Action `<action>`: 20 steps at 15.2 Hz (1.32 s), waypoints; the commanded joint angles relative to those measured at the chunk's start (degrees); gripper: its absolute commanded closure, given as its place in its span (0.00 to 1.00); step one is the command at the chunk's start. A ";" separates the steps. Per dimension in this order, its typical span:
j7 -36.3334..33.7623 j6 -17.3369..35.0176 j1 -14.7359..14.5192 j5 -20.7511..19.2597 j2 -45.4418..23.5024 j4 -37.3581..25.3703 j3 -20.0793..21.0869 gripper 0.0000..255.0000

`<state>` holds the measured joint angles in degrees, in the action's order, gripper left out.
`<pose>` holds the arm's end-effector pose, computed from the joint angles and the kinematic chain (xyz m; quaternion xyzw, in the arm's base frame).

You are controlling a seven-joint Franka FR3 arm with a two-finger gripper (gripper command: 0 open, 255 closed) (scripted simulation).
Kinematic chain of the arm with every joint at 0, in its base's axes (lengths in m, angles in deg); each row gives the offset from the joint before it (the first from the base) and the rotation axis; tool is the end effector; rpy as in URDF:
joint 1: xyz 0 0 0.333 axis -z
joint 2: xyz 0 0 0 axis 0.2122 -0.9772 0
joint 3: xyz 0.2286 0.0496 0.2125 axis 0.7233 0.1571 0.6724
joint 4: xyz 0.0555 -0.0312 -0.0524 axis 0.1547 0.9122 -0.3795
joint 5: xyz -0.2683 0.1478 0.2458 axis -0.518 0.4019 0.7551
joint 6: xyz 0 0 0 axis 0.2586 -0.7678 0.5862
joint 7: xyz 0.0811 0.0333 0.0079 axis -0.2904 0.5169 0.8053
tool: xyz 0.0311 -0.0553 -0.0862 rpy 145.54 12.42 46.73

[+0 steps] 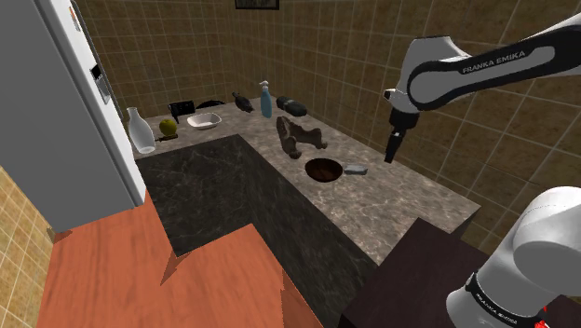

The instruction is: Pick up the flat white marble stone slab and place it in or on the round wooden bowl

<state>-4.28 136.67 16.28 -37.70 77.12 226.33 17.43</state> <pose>0.3701 -0.1242 0.4326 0.9914 0.1270 0.0193 0.0244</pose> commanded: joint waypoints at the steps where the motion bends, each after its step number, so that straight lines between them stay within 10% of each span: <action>1: 2.53 4.65 0.13 -0.07 -3.77 -0.09 -2.18 0.00; 9: 15.84 19.81 -1.44 6.72 -21.47 -5.10 -10.29 0.00; 20: 43.31 28.77 4.68 33.38 -48.70 -22.22 -7.97 0.00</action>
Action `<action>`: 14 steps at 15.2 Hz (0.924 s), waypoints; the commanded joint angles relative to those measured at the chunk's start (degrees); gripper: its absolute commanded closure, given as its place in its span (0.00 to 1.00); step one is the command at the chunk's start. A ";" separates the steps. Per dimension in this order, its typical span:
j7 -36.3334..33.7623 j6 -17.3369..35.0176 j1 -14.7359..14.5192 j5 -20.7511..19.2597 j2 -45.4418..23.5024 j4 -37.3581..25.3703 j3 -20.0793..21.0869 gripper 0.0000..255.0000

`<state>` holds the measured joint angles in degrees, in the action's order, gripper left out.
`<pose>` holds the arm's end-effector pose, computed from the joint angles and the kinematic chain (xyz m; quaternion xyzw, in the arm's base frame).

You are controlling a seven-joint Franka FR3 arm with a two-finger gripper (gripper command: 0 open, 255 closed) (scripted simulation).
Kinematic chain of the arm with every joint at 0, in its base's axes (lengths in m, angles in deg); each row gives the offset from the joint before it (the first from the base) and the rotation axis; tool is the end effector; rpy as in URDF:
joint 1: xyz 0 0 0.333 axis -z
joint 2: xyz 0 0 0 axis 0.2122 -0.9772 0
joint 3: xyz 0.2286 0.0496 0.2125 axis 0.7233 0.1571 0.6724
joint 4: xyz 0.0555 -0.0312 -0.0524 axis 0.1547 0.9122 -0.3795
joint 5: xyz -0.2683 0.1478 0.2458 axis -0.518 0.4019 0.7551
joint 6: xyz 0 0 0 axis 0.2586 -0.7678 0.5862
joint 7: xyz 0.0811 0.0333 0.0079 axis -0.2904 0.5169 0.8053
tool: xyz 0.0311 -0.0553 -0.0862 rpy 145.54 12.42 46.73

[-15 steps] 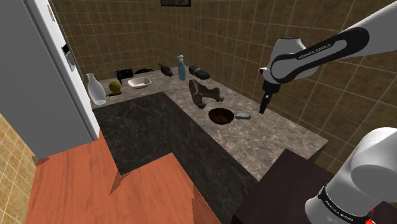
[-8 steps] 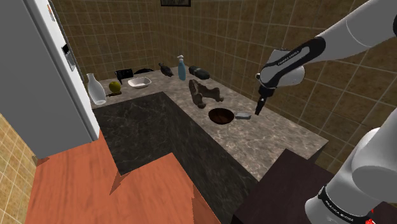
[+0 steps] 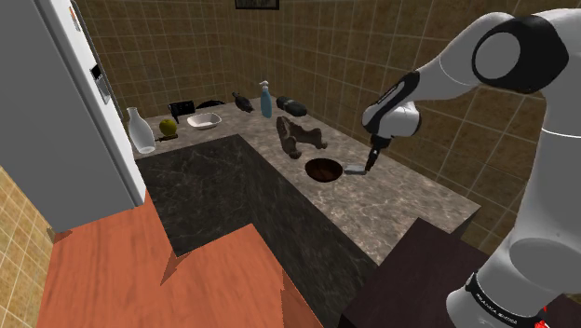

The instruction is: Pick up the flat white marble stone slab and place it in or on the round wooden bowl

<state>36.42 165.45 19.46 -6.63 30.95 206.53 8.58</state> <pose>0.4824 -0.2822 0.2609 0.9811 0.1747 0.0814 0.0190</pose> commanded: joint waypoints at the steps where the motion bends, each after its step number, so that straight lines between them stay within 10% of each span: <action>1: 4.39 0.15 2.82 3.99 -4.80 -4.50 1.90 0.00; 8: 12.59 -0.39 11.13 10.78 -20.27 -21.06 7.93 0.00; 14: 13.47 1.15 12.23 12.04 -24.56 -23.95 9.47 0.00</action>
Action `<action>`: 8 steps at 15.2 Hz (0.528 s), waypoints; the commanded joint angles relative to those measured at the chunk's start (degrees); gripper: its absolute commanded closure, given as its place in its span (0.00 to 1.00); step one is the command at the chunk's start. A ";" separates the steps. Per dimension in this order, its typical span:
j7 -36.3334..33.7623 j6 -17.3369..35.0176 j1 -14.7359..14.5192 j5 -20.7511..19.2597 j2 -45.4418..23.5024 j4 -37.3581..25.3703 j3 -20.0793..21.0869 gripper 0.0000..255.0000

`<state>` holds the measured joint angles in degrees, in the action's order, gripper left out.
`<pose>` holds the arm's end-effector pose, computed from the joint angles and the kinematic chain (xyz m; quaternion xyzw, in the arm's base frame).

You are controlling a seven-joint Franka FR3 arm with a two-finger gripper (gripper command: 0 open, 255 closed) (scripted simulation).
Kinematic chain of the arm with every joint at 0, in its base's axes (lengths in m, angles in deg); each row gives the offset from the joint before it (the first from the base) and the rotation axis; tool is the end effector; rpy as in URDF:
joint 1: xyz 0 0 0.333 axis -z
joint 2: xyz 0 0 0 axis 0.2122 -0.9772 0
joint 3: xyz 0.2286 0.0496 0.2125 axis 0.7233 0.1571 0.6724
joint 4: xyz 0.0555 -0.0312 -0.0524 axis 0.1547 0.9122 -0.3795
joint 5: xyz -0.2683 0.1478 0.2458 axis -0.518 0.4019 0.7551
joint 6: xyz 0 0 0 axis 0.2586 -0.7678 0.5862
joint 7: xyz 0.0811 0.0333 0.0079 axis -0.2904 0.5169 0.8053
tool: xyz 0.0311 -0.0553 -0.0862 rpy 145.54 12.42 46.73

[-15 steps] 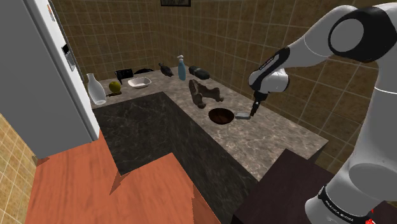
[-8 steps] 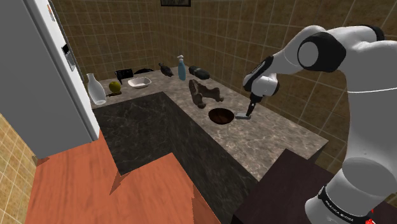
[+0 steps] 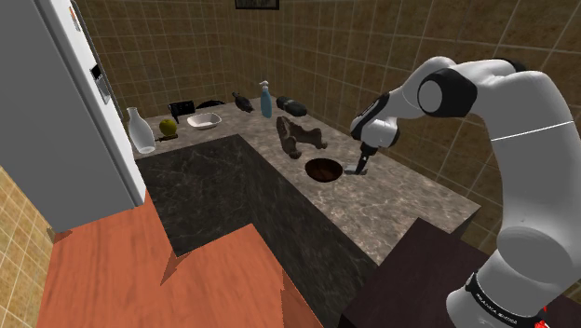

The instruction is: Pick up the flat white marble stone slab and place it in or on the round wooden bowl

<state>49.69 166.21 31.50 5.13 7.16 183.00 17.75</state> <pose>0.5521 -0.3542 0.1661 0.9740 0.1970 0.1110 0.0156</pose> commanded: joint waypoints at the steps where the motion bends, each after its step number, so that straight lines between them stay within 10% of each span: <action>1: 0.32 0.70 0.34 0.48 -1.51 -0.88 0.56 0.00; 8: 0.49 1.16 0.57 0.77 -2.69 -1.63 0.95 0.00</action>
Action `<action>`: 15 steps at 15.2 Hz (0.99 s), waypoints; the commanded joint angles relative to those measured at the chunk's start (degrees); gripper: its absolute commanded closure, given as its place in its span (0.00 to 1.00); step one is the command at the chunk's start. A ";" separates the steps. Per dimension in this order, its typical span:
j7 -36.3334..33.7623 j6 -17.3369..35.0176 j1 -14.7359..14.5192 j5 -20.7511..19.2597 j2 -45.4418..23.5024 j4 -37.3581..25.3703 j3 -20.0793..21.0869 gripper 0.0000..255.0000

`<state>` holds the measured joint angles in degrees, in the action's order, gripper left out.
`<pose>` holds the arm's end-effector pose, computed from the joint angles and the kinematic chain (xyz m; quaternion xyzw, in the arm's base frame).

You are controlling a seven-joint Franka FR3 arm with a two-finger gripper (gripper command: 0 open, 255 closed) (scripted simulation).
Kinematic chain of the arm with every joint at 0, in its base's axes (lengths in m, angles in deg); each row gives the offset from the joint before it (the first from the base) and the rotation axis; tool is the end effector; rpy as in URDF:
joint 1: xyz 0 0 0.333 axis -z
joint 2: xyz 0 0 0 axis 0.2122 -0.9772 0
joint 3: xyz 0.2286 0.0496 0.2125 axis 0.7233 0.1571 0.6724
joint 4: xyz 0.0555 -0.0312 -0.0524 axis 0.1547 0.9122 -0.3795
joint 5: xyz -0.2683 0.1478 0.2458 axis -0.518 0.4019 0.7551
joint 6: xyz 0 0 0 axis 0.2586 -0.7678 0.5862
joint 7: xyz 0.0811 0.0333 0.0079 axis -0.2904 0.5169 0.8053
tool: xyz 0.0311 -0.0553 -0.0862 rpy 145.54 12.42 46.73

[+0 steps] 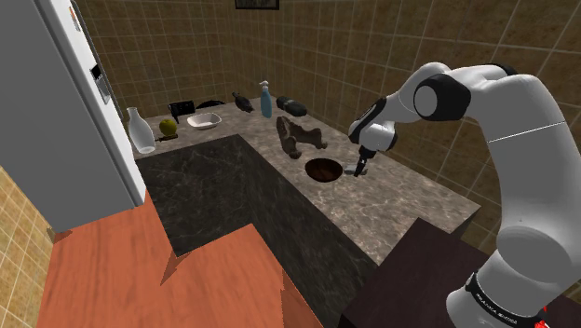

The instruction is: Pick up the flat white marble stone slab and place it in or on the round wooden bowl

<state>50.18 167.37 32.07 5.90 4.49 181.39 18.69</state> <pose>0.5559 -0.3540 0.1472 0.9740 0.1969 0.1112 0.0156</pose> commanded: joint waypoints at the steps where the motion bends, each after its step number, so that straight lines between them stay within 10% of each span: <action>1: 0.00 0.00 0.00 0.00 -0.02 -0.02 0.00 0.00; 2: 0.00 0.00 0.00 0.00 -0.01 -0.01 0.00 0.00; 3: 0.00 0.00 0.00 0.00 -0.01 -0.01 0.00 1.00; 15: -0.75 -1.21 -0.61 -0.75 1.87 0.71 -0.84 1.00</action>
<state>49.60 166.58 31.62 5.41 5.57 181.71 18.16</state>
